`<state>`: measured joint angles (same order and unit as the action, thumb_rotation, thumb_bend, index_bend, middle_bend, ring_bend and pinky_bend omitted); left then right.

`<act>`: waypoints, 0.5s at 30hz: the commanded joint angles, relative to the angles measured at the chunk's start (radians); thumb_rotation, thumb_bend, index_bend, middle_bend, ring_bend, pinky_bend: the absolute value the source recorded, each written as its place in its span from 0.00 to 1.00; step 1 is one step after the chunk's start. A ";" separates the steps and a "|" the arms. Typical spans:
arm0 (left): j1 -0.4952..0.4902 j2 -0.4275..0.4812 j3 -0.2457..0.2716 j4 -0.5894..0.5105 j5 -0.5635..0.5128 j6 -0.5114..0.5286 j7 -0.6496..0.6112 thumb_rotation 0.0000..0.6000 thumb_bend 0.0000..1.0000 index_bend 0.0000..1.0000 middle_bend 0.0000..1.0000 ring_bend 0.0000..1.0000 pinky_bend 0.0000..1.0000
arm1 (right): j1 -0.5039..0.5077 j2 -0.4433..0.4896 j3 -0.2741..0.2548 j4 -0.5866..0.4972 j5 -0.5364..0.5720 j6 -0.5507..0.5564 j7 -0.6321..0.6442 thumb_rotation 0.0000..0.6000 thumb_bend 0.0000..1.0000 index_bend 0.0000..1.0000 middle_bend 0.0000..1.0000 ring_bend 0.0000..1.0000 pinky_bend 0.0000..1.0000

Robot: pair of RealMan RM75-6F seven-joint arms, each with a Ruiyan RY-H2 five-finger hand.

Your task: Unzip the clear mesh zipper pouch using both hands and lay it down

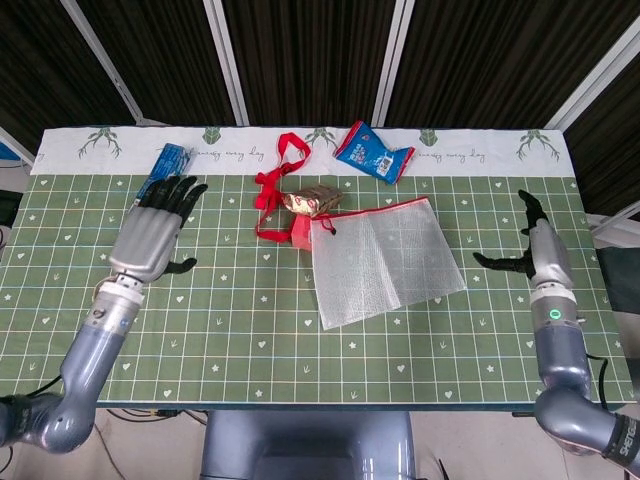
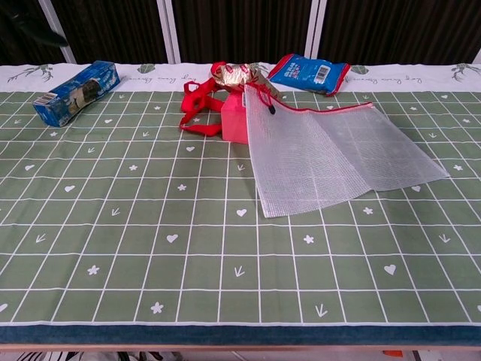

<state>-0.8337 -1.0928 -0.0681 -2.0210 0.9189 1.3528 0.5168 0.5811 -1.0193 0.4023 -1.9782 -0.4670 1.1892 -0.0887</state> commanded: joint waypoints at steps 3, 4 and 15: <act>0.227 -0.018 0.183 0.046 0.258 0.154 -0.123 1.00 0.07 0.00 0.00 0.00 0.00 | -0.208 0.002 -0.259 0.062 -0.493 0.169 -0.010 1.00 0.13 0.00 0.00 0.00 0.21; 0.259 -0.021 0.200 0.065 0.288 0.178 -0.145 1.00 0.07 0.00 0.00 0.00 0.00 | -0.234 -0.007 -0.282 0.090 -0.552 0.202 -0.002 1.00 0.13 0.00 0.00 0.00 0.21; 0.544 -0.068 0.278 0.275 0.431 0.394 -0.305 1.00 0.06 0.00 0.00 0.00 0.00 | -0.421 -0.092 -0.417 0.369 -0.873 0.428 0.062 1.00 0.13 0.00 0.00 0.00 0.20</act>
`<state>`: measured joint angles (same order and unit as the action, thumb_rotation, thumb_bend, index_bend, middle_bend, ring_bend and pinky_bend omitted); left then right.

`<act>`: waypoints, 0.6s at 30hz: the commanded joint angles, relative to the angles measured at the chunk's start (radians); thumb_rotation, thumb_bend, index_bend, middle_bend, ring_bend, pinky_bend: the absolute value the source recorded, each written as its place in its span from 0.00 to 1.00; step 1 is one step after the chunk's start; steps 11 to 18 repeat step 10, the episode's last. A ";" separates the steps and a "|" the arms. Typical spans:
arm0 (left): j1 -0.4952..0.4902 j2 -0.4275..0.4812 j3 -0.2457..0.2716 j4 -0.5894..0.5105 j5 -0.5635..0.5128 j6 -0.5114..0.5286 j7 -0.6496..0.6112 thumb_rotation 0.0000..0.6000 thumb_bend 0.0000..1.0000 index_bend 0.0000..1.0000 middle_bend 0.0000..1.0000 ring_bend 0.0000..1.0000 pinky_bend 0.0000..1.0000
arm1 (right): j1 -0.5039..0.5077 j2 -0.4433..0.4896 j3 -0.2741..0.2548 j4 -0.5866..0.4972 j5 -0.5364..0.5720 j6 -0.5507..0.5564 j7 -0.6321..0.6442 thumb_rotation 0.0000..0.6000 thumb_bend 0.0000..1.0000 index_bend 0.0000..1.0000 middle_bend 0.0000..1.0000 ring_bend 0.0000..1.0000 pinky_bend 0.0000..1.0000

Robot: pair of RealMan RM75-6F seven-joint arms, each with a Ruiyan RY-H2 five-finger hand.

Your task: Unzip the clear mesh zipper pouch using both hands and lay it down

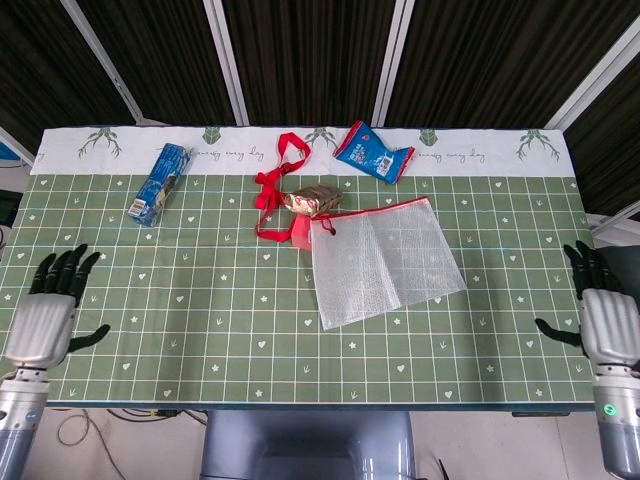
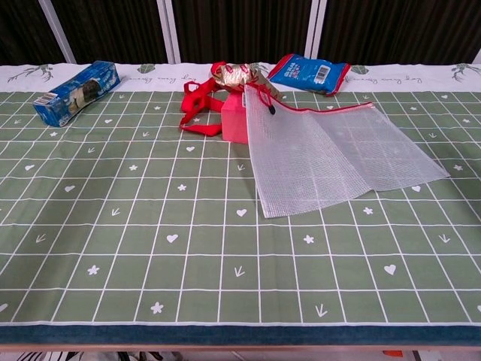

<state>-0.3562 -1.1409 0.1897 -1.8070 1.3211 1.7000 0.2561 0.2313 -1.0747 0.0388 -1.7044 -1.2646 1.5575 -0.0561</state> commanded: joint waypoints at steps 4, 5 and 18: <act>0.129 -0.028 0.020 0.145 0.042 0.068 -0.075 1.00 0.05 0.00 0.00 0.00 0.00 | -0.098 -0.041 -0.054 0.136 -0.099 0.072 0.047 1.00 0.13 0.00 0.00 0.00 0.20; 0.137 -0.028 0.013 0.159 0.044 0.070 -0.084 1.00 0.05 0.00 0.00 0.00 0.00 | -0.104 -0.042 -0.056 0.137 -0.105 0.074 0.049 1.00 0.13 0.00 0.00 0.00 0.20; 0.152 -0.026 -0.023 0.187 0.033 0.035 -0.120 1.00 0.05 0.00 0.00 0.00 0.00 | -0.117 -0.044 -0.044 0.130 -0.127 0.083 0.054 1.00 0.13 0.00 0.00 0.00 0.20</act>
